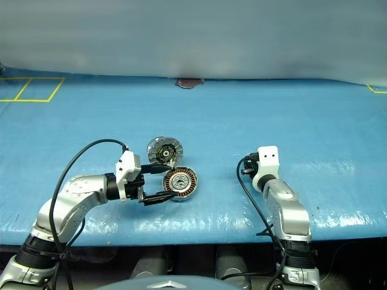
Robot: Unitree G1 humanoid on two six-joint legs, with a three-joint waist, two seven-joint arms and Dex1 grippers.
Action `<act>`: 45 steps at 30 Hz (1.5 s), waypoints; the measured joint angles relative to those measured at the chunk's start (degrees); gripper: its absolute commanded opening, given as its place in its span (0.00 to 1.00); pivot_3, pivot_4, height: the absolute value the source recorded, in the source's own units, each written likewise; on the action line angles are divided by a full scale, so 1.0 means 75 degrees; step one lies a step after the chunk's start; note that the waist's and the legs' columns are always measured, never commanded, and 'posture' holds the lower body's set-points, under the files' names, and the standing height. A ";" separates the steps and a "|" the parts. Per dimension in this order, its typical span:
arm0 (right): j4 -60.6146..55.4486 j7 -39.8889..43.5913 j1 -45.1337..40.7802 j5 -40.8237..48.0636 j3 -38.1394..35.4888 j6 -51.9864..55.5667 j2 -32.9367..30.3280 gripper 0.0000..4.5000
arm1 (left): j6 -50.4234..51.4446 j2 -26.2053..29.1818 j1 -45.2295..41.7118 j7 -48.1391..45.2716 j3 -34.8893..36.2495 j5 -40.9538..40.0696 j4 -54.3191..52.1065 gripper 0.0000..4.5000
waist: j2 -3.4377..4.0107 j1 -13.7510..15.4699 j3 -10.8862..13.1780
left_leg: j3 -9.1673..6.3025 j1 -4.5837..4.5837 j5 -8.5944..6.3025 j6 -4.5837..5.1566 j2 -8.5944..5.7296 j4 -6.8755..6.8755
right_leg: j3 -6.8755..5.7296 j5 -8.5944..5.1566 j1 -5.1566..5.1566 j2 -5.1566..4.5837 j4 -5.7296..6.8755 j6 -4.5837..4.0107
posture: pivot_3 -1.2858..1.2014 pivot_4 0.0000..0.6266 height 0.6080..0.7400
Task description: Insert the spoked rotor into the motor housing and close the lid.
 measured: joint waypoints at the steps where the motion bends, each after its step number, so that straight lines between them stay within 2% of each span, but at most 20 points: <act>1: -0.0183 -0.0002 0.0027 0.0011 0.0033 0.0077 -0.0003 0.15 | 0.0001 0.0024 0.0000 -0.0001 0.0001 0.0000 0.0000 1.00 | 0.0000 -0.0002 0.0000 | 0.0001 0.0000 0.0000 0.0000 0.0000 0.0000 | 0.0001 0.0000 -0.0001 0.0000 0.0000 0.0000 | 0.52 0.24 1.00; 6: -0.1972 0.0262 0.0001 0.0548 0.0430 0.1154 -0.0267 0.15 | 0.0000 0.0332 0.0002 -0.0172 0.0002 0.0058 0.0000 1.00 | 0.0001 -0.0029 0.0001 | 0.0004 0.0005 0.0000 0.0000 0.0010 0.0002 | 0.0006 -0.0001 -0.0002 0.0008 0.0003 -0.0001 | 0.52 0.24 1.00; 11: -0.2719 0.0416 -0.0348 0.0857 0.1583 0.2029 -0.0333 0.15 | 0.0001 0.0458 -0.0063 -0.0303 0.0002 0.0086 0.0024 1.00 | 0.0001 -0.0017 0.0001 | 0.0003 0.0001 0.0000 0.0000 0.0010 0.0003 | 0.0005 -0.0001 -0.0004 0.0007 0.0001 -0.0002 | 0.52 0.24 1.00; 19: -0.2855 0.0261 -0.0723 0.0895 0.2557 0.2347 -0.0142 0.15 | 0.0000 0.0948 -0.0007 -0.0597 0.0063 0.0233 0.0151 1.00 | 0.0001 -0.0001 0.0001 | 0.0003 -0.0010 -0.0002 0.0002 0.0008 0.0001 | 0.0005 -0.0001 -0.0015 0.0006 -0.0004 -0.0001 | 0.52 0.24 1.00; 45: -0.2680 0.0060 -0.0526 0.0900 0.3766 0.2483 0.0287 0.15 | -0.0214 0.0966 -0.0222 -0.0669 0.0091 0.0652 0.0709 1.00 | 0.0000 -0.0016 0.0001 | 0.0007 -0.0021 -0.0002 0.0002 0.0010 0.0001 | 0.0006 0.0000 -0.0034 0.0007 0.0003 -0.0001 | 0.52 0.24 1.00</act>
